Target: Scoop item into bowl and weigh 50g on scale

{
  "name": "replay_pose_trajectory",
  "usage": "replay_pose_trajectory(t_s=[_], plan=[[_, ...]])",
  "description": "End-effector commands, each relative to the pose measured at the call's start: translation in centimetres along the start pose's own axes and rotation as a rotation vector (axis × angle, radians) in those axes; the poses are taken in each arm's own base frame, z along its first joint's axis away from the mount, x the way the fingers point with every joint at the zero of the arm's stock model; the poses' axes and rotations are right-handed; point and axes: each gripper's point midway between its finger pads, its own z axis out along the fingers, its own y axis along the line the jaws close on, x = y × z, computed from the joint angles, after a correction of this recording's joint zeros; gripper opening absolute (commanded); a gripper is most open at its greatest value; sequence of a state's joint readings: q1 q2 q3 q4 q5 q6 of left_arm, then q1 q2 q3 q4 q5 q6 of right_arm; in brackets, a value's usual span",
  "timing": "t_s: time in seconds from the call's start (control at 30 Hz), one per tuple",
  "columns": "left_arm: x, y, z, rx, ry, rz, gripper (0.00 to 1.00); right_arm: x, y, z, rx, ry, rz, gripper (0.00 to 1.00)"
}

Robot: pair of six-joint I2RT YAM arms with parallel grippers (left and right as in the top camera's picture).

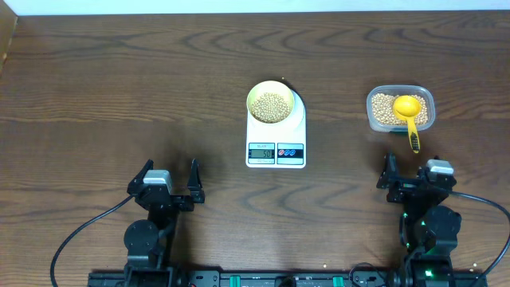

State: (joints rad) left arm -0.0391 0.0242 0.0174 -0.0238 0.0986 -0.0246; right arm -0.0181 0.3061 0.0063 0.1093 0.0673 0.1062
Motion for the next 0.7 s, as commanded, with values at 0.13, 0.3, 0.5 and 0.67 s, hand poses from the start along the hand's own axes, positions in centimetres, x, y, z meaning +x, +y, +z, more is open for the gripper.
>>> replay_pose_trajectory(t_s=[0.13, 0.3, 0.5, 0.67], plan=[[1.6, 0.1, 0.1, 0.000, 0.053, 0.006, 1.00, 0.3, -0.1, -1.1, 0.000, -0.001, 0.006, 0.99], [1.6, 0.1, 0.1, 0.000, 0.054, 0.006, 1.00, -1.3, 0.0, -1.6, -0.006, -0.073, -0.021, 0.99], [1.6, 0.1, 0.1, 0.000, 0.054, 0.006, 1.00, -2.3, 0.0, -2.0, -0.002, -0.120, -0.043, 0.99], [1.6, 0.1, 0.1, 0.000, 0.053, 0.006, 1.00, -2.4, -0.7, -2.0, 0.026, -0.122, -0.040, 0.99]])
